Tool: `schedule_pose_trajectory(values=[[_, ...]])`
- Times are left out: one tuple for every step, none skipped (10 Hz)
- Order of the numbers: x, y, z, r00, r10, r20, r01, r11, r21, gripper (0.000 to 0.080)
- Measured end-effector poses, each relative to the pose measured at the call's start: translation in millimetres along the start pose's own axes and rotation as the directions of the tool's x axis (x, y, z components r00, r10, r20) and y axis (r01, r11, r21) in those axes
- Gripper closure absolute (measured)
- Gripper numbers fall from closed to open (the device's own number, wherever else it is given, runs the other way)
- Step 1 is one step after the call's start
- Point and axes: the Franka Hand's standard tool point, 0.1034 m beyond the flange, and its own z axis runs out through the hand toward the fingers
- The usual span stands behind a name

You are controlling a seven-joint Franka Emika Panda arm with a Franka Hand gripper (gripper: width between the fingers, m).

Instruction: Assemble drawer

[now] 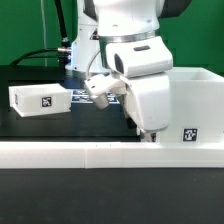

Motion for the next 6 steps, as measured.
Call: schedule_pose_trajectory(values=[[1.1, 0.7, -1.0, 1.000, 0.013, 0.001, -0.013, 1.000, -0.001, 0.0151], [1.1, 1.0, -1.3, 1.000, 0.015, 0.002, -0.015, 1.000, -0.002, 0.0151], [-6.1, -0.3, -1.2, 1.000, 0.001, 0.004, -0.001, 1.000, 0.000, 0.0151], [-30.2, -5.7, -1.6, 1.000, -0.029, 0.009, 0.028, 0.999, 0.019, 0.0151], [-47.3, -7.9, -4.6, 0.999, -0.028, 0.016, 0.027, 1.000, 0.014, 0.0151], [-60.7, -11.8, -10.4, 1.000, -0.020, 0.021, 0.020, 1.000, 0.003, 0.0151]])
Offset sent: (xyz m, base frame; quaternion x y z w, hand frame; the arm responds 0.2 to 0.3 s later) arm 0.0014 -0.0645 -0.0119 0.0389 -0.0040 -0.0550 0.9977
